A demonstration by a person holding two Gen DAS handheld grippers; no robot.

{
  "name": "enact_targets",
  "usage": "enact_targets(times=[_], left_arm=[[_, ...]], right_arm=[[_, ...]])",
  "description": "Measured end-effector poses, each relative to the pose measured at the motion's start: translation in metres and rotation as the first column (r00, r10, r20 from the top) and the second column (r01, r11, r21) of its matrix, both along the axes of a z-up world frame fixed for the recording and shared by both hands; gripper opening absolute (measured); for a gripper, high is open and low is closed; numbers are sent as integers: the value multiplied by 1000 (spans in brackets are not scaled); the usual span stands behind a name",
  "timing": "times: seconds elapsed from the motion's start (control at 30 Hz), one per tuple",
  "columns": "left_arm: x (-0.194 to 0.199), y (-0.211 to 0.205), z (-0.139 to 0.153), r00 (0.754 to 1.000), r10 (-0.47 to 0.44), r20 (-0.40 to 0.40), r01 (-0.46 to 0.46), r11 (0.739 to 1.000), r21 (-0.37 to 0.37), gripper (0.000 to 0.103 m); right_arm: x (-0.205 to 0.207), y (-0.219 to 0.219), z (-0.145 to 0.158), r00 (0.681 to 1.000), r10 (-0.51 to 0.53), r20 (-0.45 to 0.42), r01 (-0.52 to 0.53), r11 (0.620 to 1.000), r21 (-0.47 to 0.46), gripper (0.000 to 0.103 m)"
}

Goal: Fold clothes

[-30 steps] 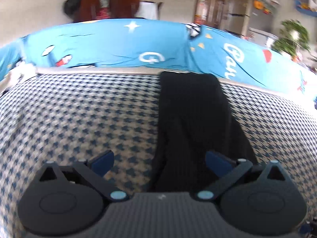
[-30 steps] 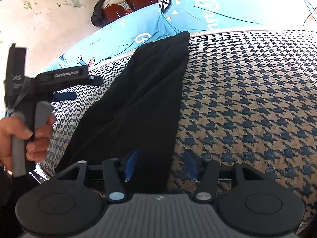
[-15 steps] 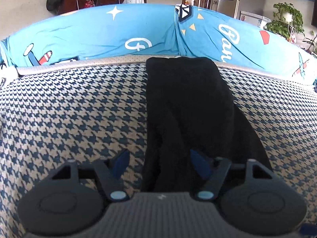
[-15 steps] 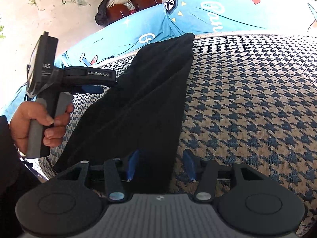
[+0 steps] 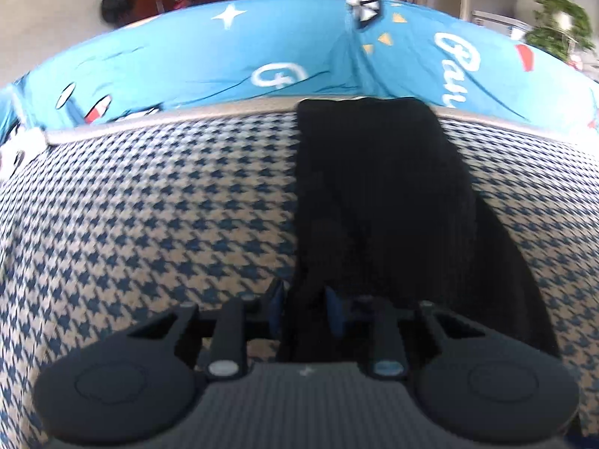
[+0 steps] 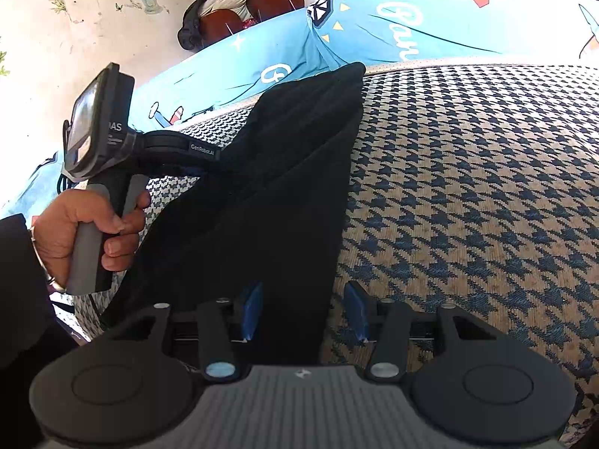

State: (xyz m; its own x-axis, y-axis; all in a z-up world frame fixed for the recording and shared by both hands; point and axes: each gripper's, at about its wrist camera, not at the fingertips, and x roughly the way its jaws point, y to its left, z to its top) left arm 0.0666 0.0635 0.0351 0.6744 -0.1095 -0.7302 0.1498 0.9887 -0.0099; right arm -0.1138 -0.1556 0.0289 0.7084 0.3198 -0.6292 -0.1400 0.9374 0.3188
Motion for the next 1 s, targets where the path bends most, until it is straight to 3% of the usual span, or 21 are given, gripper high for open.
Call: enact_targets(times=[0.17,0.33,0.4,0.57,0.87,1.0], left_arm=[[2,1,-3,1000,24,1,-24,1000,-3,27],[9,20,-3,996,75,-49,-81,988,-134,29],[9,22,-1,996,79,-53,-85,986,-144,32],[9,34,7,993,100,-64,-112,967,-229,37],[19,24,19,997,76,-29,-81,971,-225,62],[31,17,16,996,81,-33,-86,976,-202,65]], right_arm=[[-1,-1,2,1000,11,-5,-11,1000,9,46],[-1,4,1,999,35,-3,-35,999,-28,44],[-2,7,0,999,45,0,-45,997,-65,39],[-3,12,0,997,73,-4,-73,991,-114,39],[5,-2,8,997,54,-61,-54,999,2,39],[8,0,17,996,76,-40,-76,997,-1,39]])
